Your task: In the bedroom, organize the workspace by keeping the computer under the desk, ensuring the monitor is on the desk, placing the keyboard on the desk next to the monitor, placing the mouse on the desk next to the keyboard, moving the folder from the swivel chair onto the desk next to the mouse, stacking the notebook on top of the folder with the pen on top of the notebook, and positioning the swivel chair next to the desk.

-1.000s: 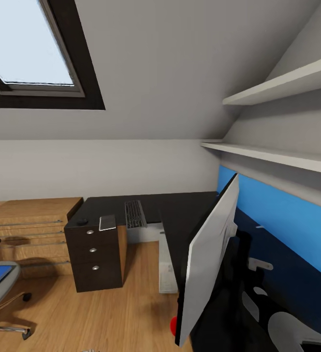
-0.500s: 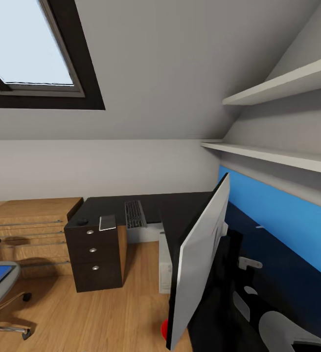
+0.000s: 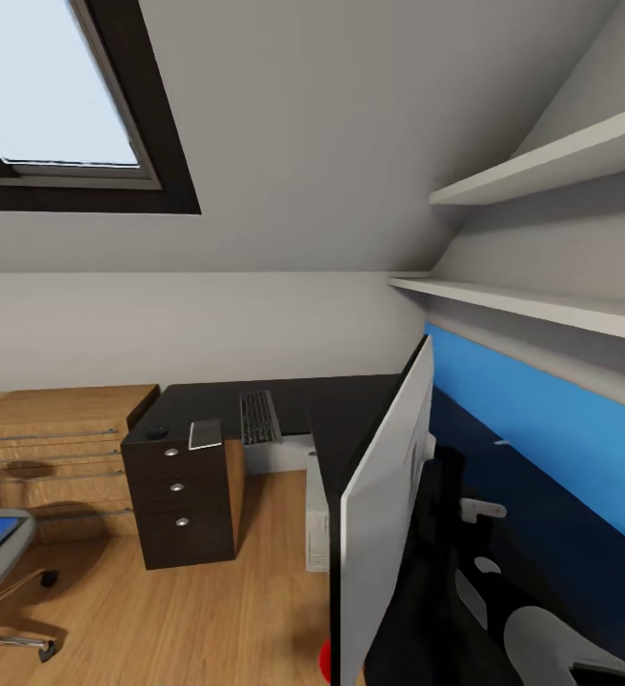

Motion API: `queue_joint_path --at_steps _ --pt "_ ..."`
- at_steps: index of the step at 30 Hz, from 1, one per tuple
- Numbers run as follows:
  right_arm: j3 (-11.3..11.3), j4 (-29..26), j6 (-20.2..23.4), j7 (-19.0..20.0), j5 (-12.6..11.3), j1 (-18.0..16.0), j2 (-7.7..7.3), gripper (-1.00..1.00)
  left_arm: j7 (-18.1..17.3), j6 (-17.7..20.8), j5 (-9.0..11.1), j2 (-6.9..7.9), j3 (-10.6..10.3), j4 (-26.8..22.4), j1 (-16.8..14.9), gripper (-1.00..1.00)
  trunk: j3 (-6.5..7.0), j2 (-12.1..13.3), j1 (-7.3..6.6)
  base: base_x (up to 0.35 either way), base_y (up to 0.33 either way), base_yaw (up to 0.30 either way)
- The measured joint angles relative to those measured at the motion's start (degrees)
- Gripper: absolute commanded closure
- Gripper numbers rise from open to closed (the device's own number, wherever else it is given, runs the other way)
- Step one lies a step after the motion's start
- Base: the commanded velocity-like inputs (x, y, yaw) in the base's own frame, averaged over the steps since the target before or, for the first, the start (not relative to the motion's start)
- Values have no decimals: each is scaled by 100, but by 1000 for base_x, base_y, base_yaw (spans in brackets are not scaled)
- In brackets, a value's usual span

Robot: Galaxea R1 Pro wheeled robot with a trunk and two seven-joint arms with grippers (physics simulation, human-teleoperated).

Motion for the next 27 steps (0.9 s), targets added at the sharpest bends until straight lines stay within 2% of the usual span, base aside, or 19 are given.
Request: queue_joint_path --at_steps 2,3,4,5,8,11,14,19,27 --pt "-218 0 -5 58 167 0 12 100 -1 -1 0 1 0 0 0 -100 0 0 0 -3 -6 0" --pt "528 59 -91 -85 -735 1 -11 100 -1 -1 -3 1 5 -3 2 -100 -1 0 0 -37 -3 0" --pt "413 30 -33 -106 -877 2 -6 100 -2 -1 -3 1 3 -1 1 -100 -1 0 1 -82 -2 0" --pt "300 17 -18 -113 -910 0 -6 100 -3 -1 -2 1 3 -2 1 -100 0 1 1 -139 -1 0" --pt "535 17 -5 -111 -860 3 -5 100 0 0 0 1 2 1 0 -100 -1 1 3 -224 -1 0" --pt "424 16 -15 -116 -904 2 -6 100 2 -1 -1 1 3 0 1 -100 0 1 3 -272 0 0" --pt "485 18 -9 -118 -873 1 -5 100 2 -1 -1 1 2 -1 1 -100 0 1 3 -264 0 0" --pt "460 18 -2 -113 -858 1 -4 100 -2 -2 -2 1 2 -1 1 -100 -1 1 2 -145 -20 0" --pt "455 18 4 -98 -831 0 0 100 -4 -1 -3 1 1 1 0 -100 0 0 1 -81 -235 0"
